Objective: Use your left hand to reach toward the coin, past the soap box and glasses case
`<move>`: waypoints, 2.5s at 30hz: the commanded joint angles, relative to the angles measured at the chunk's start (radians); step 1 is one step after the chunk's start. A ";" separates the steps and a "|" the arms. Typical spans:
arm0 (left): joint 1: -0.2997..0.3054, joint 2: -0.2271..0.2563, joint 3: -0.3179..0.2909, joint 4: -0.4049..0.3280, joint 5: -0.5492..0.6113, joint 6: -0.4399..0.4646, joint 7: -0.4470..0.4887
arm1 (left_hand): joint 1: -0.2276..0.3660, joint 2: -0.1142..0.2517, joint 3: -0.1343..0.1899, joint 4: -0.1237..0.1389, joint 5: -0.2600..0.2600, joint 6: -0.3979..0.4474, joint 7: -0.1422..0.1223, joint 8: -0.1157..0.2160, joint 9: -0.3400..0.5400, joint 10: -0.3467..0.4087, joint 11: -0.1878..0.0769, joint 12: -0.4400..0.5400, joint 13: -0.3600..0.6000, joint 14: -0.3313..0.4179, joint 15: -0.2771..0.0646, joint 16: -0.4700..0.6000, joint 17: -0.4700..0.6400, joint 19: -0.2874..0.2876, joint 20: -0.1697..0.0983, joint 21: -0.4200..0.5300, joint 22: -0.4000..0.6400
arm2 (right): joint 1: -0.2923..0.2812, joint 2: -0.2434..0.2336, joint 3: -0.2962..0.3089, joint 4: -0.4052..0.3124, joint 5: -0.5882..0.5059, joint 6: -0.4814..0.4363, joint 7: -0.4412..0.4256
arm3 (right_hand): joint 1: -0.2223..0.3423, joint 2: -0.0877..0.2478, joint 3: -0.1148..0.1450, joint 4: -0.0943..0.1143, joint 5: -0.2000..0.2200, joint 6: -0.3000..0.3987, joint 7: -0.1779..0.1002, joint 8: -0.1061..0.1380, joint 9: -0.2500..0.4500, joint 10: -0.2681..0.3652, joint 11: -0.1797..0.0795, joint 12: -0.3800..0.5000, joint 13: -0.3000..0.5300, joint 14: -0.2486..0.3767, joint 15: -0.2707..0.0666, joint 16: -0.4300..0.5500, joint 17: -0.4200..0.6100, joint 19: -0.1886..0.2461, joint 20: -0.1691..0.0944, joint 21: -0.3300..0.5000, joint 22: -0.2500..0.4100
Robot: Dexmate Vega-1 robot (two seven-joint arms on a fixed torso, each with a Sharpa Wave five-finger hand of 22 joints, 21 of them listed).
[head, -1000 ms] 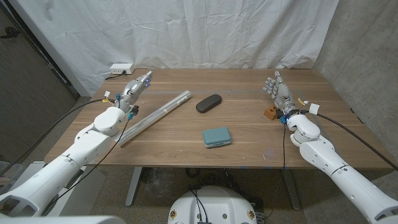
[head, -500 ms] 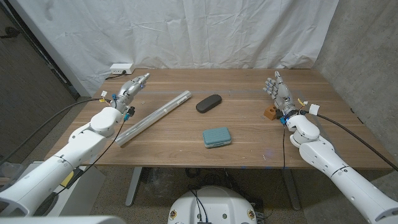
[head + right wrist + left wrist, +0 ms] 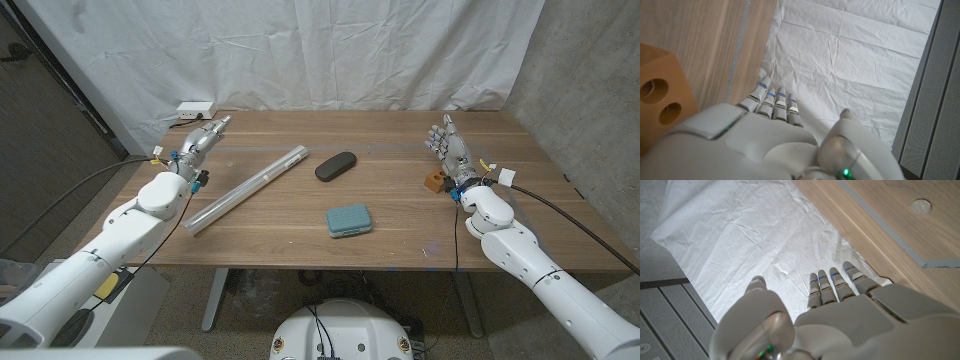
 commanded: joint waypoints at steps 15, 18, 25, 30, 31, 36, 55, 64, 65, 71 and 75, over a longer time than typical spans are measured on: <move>-0.031 -0.022 -0.008 0.146 0.001 -0.067 0.004 | 0.012 -0.006 -0.006 -0.006 0.009 0.023 -0.003 -0.007 0.003 0.018 -0.001 -0.002 0.005 0.019 -0.017 0.000 0.004 0.018 -0.057 -0.002 0.005 | 0.001 0.022 -0.011 -0.011 -0.023 -0.012 -0.046 | 0.001 0.006 -0.006 -0.001 0.006 0.010 0.003 0.008 0.003 0.011 -0.001 -0.002 0.005 0.008 0.004 0.004 0.004 0.009 0.007 -0.008 0.003; -0.039 -0.021 -0.008 0.158 0.002 -0.066 0.004 | 0.011 -0.007 -0.008 -0.006 0.009 0.024 -0.002 -0.008 0.004 0.018 -0.001 -0.002 0.005 0.021 -0.016 0.000 0.004 0.020 -0.056 -0.002 0.005 | 0.000 0.028 -0.013 -0.014 -0.029 -0.007 -0.053 | 0.001 0.006 -0.007 -0.001 0.006 0.011 0.003 0.008 0.003 0.012 -0.001 -0.003 0.005 0.007 0.002 0.004 0.004 0.010 0.007 -0.009 0.003; -0.052 -0.018 -0.002 0.169 0.022 -0.060 0.027 | 0.011 -0.009 -0.011 -0.007 0.012 0.027 -0.002 -0.009 0.004 0.025 -0.003 -0.002 0.005 0.025 -0.016 0.000 0.004 0.025 -0.053 -0.002 0.005 | -0.003 0.025 -0.010 -0.026 -0.035 -0.011 -0.066 | 0.001 0.006 -0.007 -0.001 0.006 0.011 0.004 0.008 0.003 0.012 -0.001 -0.003 0.005 0.008 0.001 0.004 0.004 0.011 0.004 -0.012 0.003; -0.069 -0.026 0.006 0.187 0.045 -0.065 0.051 | 0.012 -0.011 -0.014 -0.007 0.015 0.037 -0.005 -0.007 0.004 0.027 -0.001 -0.003 0.006 0.031 -0.017 0.001 0.004 0.036 -0.053 0.000 0.005 | -0.004 0.024 -0.007 -0.031 -0.038 -0.015 -0.074 | 0.001 0.006 -0.008 -0.002 0.006 0.012 0.003 0.007 0.003 0.012 0.000 -0.003 0.005 0.008 0.001 0.004 0.004 0.012 0.004 -0.013 0.003; -0.072 -0.026 0.010 0.187 0.056 -0.061 0.061 | 0.012 -0.011 -0.014 -0.007 0.016 0.039 -0.005 -0.007 0.004 0.029 -0.001 -0.003 0.006 0.034 -0.018 0.001 0.004 0.039 -0.053 0.001 0.005 | -0.004 0.024 -0.007 -0.031 -0.038 -0.016 -0.074 | 0.001 0.006 -0.008 -0.002 0.006 0.012 0.003 0.007 0.003 0.012 0.000 -0.003 0.005 0.008 0.002 0.004 0.004 0.012 0.004 -0.013 0.003; -0.087 -0.027 0.029 0.179 0.115 -0.037 0.119 | 0.015 -0.013 -0.017 -0.008 0.020 0.047 -0.006 -0.006 0.004 0.042 -0.004 0.000 0.006 0.046 -0.023 0.003 0.004 0.053 -0.053 0.003 0.005 | -0.002 0.025 -0.006 -0.032 -0.040 -0.018 -0.079 | 0.001 0.006 -0.008 -0.002 0.006 0.012 0.003 0.007 0.003 0.013 0.001 -0.003 0.005 0.008 0.002 0.003 0.004 0.013 0.004 -0.015 0.003; -0.045 0.023 0.033 0.075 0.269 0.106 0.287 | 0.025 -0.016 -0.023 -0.013 0.035 0.082 -0.011 -0.001 0.005 0.075 -0.011 0.003 0.007 0.077 -0.034 0.007 0.004 0.085 -0.058 0.006 0.004 | -0.003 0.021 -0.006 -0.050 -0.052 -0.036 -0.099 | 0.001 0.007 -0.010 -0.003 0.006 0.013 0.003 0.007 0.003 0.012 0.001 -0.004 0.005 0.008 0.003 0.003 0.004 0.015 0.004 -0.020 0.003; -0.029 0.024 0.023 0.049 0.304 0.132 0.335 | 0.033 -0.016 -0.026 -0.016 0.047 0.109 -0.016 0.004 0.005 0.097 -0.023 0.005 0.007 0.096 -0.041 0.008 0.004 0.100 -0.060 0.006 0.004 | -0.014 0.012 0.001 -0.071 -0.041 -0.044 -0.095 | 0.001 0.008 -0.010 -0.003 0.006 0.014 0.003 0.007 0.003 0.015 0.001 -0.004 0.005 0.012 0.002 0.004 0.004 0.024 0.005 -0.020 0.003; -0.028 0.025 0.023 0.047 0.308 0.137 0.338 | 0.034 -0.015 -0.026 -0.016 0.047 0.110 -0.017 0.004 0.005 0.097 -0.024 0.005 0.007 0.098 -0.041 0.008 0.004 0.101 -0.060 0.006 0.005 | -0.015 0.009 0.002 -0.075 -0.042 -0.044 -0.094 | 0.001 0.008 -0.010 -0.004 0.006 0.014 0.003 0.007 0.003 0.014 0.001 -0.004 0.005 0.012 0.001 0.004 0.004 0.025 0.005 -0.021 0.003; -0.025 0.036 0.033 0.019 0.346 0.200 0.355 | 0.038 -0.013 -0.026 -0.017 0.053 0.117 -0.024 0.004 0.005 0.105 -0.025 0.005 0.007 0.103 -0.044 0.008 0.004 0.108 -0.060 0.007 0.005 | -0.020 0.002 0.005 -0.089 -0.046 -0.050 -0.099 | 0.002 0.008 -0.011 -0.004 0.006 0.015 0.004 0.007 0.003 0.016 0.003 -0.004 0.005 0.014 0.003 0.004 0.004 0.027 0.004 -0.023 0.003; -0.029 0.042 0.042 0.003 0.371 0.244 0.363 | 0.042 -0.012 -0.026 -0.018 0.056 0.121 -0.026 0.004 0.005 0.110 -0.027 0.005 0.007 0.107 -0.048 0.008 0.004 0.111 -0.062 0.007 0.005 | -0.022 0.001 0.006 -0.089 -0.045 -0.055 -0.100 | 0.002 0.008 -0.011 -0.005 0.006 0.015 0.004 0.007 0.003 0.016 0.002 -0.004 0.005 0.014 0.004 0.004 0.004 0.028 0.004 -0.024 0.003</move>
